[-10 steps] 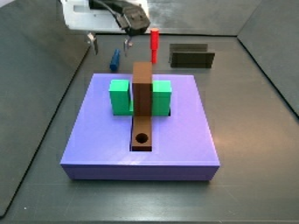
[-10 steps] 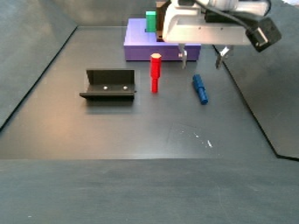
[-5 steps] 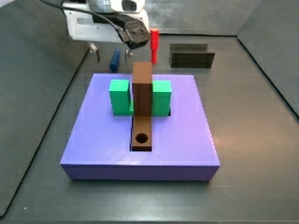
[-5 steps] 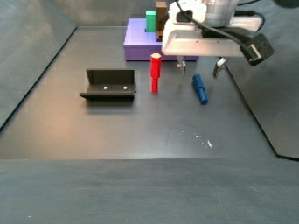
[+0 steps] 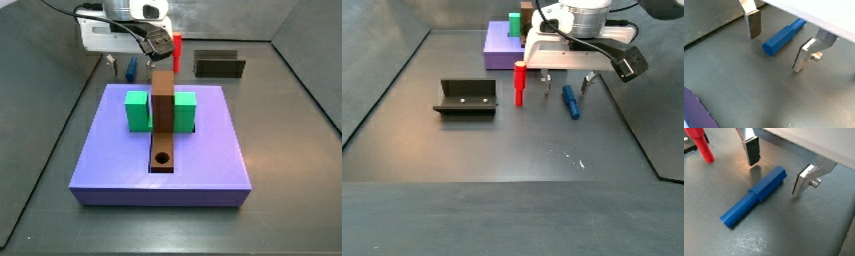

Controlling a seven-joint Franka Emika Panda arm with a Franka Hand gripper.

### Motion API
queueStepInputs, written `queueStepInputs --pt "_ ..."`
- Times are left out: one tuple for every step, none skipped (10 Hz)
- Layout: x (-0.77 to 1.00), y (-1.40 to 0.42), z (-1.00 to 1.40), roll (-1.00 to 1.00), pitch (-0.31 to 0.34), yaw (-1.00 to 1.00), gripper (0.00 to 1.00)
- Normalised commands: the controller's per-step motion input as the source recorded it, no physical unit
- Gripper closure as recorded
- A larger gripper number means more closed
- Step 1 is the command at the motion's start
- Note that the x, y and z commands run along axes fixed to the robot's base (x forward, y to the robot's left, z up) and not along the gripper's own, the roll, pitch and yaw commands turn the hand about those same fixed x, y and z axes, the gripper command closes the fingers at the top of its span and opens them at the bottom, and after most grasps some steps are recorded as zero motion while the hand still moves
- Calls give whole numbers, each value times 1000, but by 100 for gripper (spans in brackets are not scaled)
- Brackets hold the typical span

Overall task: Pick up the blue object. Move up. Place the blue object on the fixture. Regrasp the blue object. Move to above the board. Insert the blue object.
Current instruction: Pick up the blue object.

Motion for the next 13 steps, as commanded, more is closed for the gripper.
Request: queueStepInputs --pt "0 0 -160 0 -44 86 0" --pt "0 0 -97 0 -17 49 0" --pt "0 0 0 0 -4 0 0" --pt "0 0 0 0 -30 0 0" --pt "0 0 0 4 0 0 0" --pt "0 0 0 0 0 0 0" --pt "0 0 0 0 0 0 100" --pt "0 0 0 0 0 0 100" --pt "0 0 0 0 0 0 100" --pt "0 0 0 0 0 0 100" --pt "0 0 0 0 0 0 100" --pt "0 0 0 0 0 0 100" --pt "0 0 0 0 0 0 100"
